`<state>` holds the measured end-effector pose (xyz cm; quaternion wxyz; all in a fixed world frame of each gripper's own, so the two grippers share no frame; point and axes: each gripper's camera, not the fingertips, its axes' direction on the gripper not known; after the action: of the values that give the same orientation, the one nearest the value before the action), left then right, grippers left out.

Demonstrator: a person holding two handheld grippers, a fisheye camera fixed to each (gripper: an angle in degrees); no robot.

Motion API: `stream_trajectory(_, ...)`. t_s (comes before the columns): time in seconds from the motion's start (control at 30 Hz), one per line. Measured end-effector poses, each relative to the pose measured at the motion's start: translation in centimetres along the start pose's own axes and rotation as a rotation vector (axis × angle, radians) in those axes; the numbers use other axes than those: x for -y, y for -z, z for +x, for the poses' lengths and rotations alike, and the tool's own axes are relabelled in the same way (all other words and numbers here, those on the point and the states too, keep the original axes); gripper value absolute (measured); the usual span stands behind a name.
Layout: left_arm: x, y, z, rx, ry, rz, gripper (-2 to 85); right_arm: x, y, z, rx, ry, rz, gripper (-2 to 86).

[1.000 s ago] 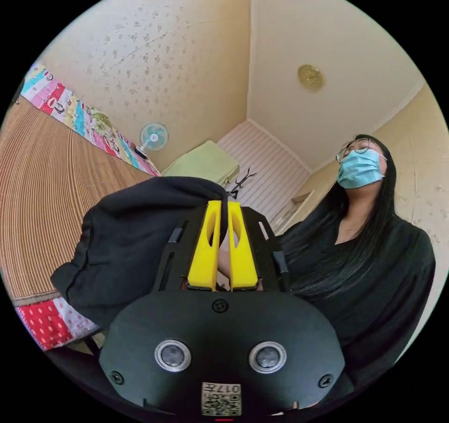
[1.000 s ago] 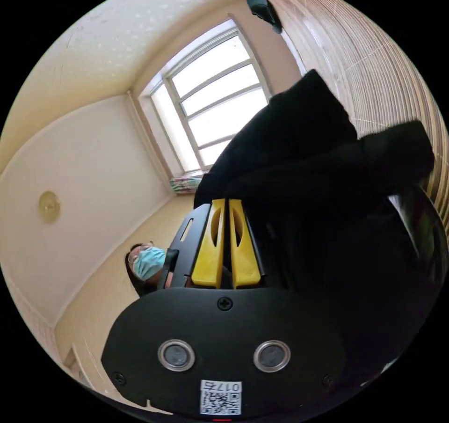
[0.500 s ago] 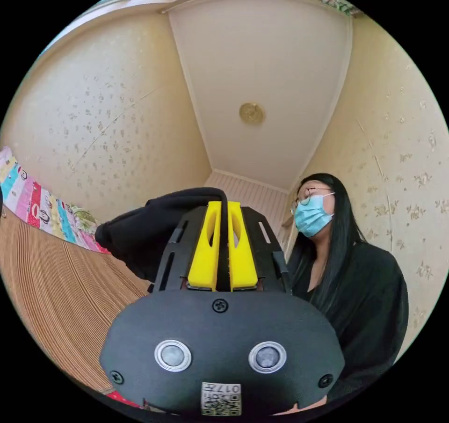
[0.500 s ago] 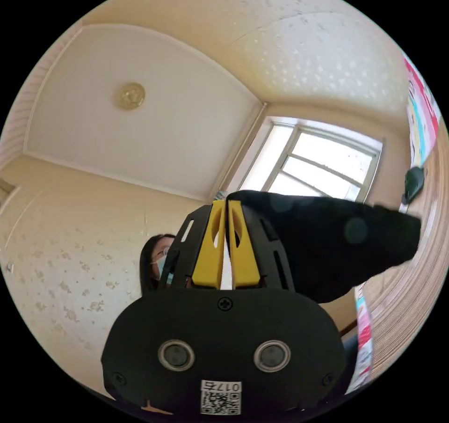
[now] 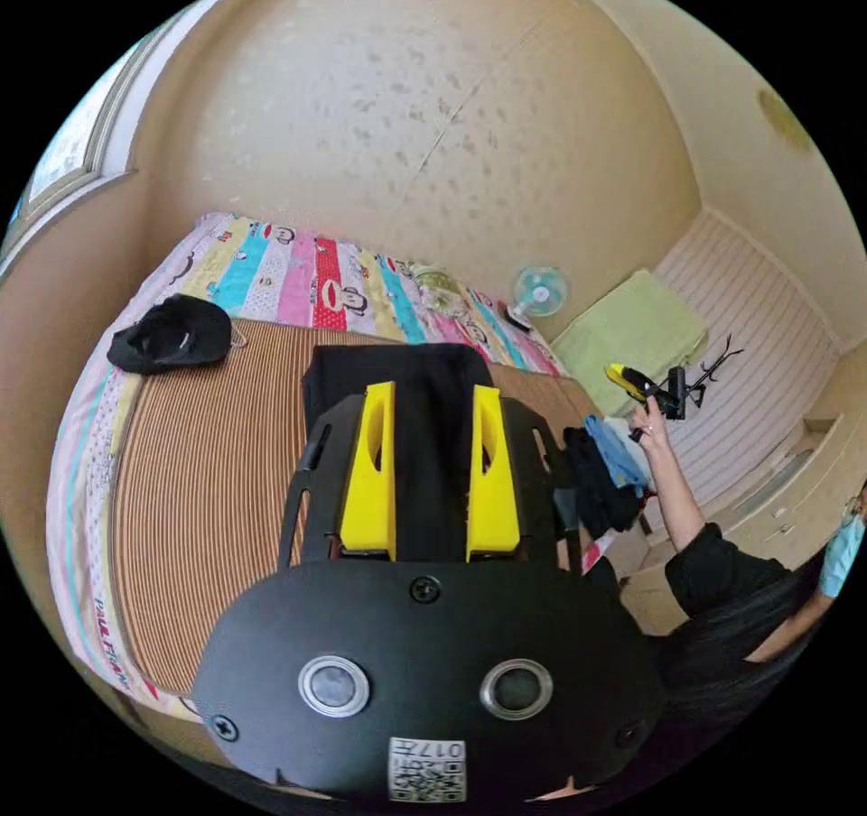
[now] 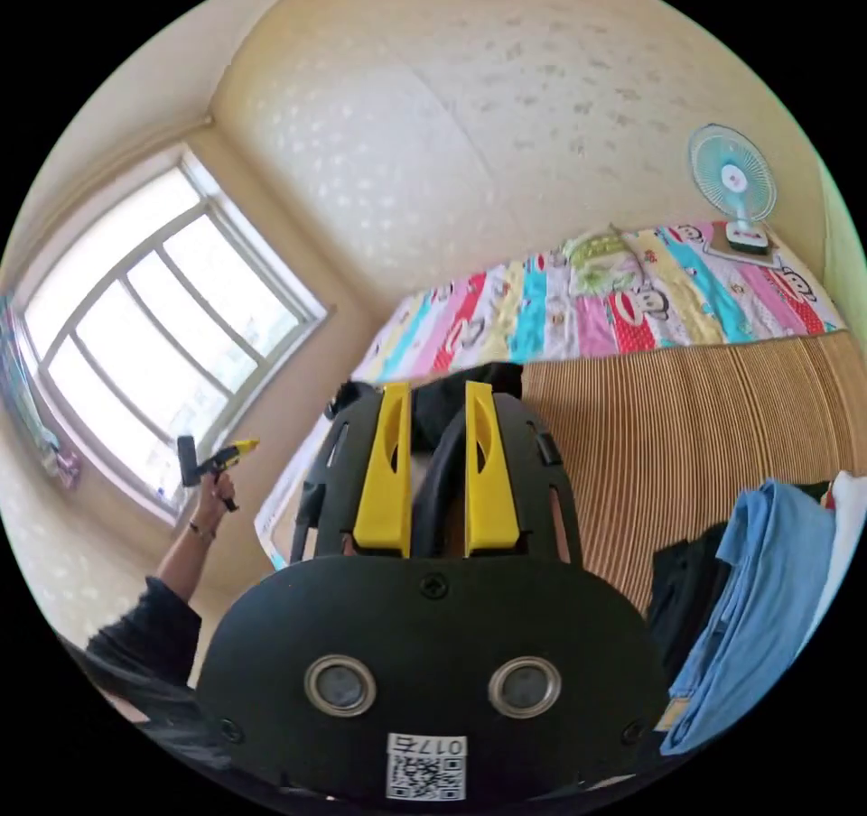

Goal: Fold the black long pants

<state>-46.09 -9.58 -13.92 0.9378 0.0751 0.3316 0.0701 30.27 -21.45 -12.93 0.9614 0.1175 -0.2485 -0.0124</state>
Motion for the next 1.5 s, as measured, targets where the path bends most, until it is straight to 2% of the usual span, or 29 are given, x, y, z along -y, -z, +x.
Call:
stream_trajectory(0.07, -4.6, -3.3, -2.0, 0.026, 0.055, -0.070, 12.0, -5.2, -4.7, 0.8, 0.007, -0.028, -0.112, 12.1)
stream_trajectory(0.2, -13.7, -7.8, -5.1, 0.132, 0.158, -0.180, 12.1, -16.0, -14.8, 2.1, 0.168, -0.155, -0.346, 13.6)
stream_trajectory(0.3, -17.8, -9.9, -6.2, 0.200, 0.243, -0.237, 13.4, -21.5, -19.0, 0.9, 0.261, -0.240, -0.383, 12.2)
stream_trajectory(0.37, -19.2, -9.8, -5.7, 0.218, 0.260, -0.164, 12.8, -22.9, -18.8, -0.5, 0.170, -0.263, -0.346, 8.7)
stream_trajectory(0.43, -19.6, -10.6, -5.1, 0.201, 0.278, -0.229, 9.3, -22.5, -19.1, -1.5, 0.186, -0.240, -0.403, 5.4)
stream_trajectory(0.47, -19.5, -11.0, -4.6, 0.123, 0.274, -0.265, 5.9, -21.8, -18.7, -1.9, 0.253, -0.229, -0.451, 4.6)
stream_trajectory(0.53, -19.7, -10.4, -3.1, -0.113, 0.196, -0.243, 4.0, -21.2, -15.2, -2.8, 0.437, -0.182, -0.348, 4.0)
stream_trajectory(0.6, -20.8, -7.6, 0.5, -0.490, 0.015, -0.124, 3.7, -21.0, -8.4, -5.1, 0.610, -0.038, -0.228, 3.5)
stream_trajectory(0.8, -27.4, 4.2, 10.6, -0.994, -0.469, 0.195, 3.6, -27.0, 12.9, -13.2, 0.863, 0.447, -0.015, 3.0)
stream_trajectory(0.9, -28.7, 6.8, 13.0, -1.130, -0.596, 0.161, 3.5, -30.1, 18.6, -17.6, 0.813, 0.645, -0.091, 3.1)
stream_trajectory(0.97, -28.3, 6.4, 13.3, -1.050, -0.570, 0.106, 3.9, -31.2, 19.5, -19.2, 0.710, 0.691, -0.116, 3.3)
stream_trajectory(1.03, -26.9, 3.8, 12.5, -0.843, -0.414, -0.011, 4.4, -31.0, 17.8, -19.6, 0.580, 0.631, -0.185, 3.8)
stream_trajectory(1.1, -24.9, -2.0, 10.2, -0.550, -0.107, -0.226, 5.3, -29.3, 12.1, -18.1, 0.392, 0.378, -0.375, 4.7)
stream_trajectory(1.17, -24.1, -5.8, 8.9, -0.385, 0.059, -0.291, 6.3, -28.5, 6.8, -16.4, 0.218, 0.158, -0.518, 4.7)
stream_trajectory(1.2, -23.4, -7.4, 9.3, -0.324, 0.074, -0.285, 6.4, -28.4, 3.7, -15.5, 0.076, 0.043, -0.602, 4.4)
stream_trajectory(1.27, -22.1, -8.8, 10.4, -0.287, 0.088, -0.235, 5.3, -28.1, 0.8, -15.2, -0.050, -0.084, -0.662, 4.0)
stream_trajectory(1.33, -20.4, -9.1, 12.0, -0.246, 0.094, -0.162, 5.3, -27.1, -0.2, -17.1, -0.080, -0.060, -0.637, 4.2)
stream_trajectory(1.43, -17.4, -9.0, 14.6, 0.006, 0.104, -0.100, 5.2, -25.0, -0.2, -21.8, -0.208, 0.032, -0.478, 5.3)
stream_trajectory(1.5, -15.0, -11.7, 15.9, 0.202, 0.115, -0.143, 4.3, -23.8, -1.7, -24.5, -0.307, 0.078, -0.344, 7.9)
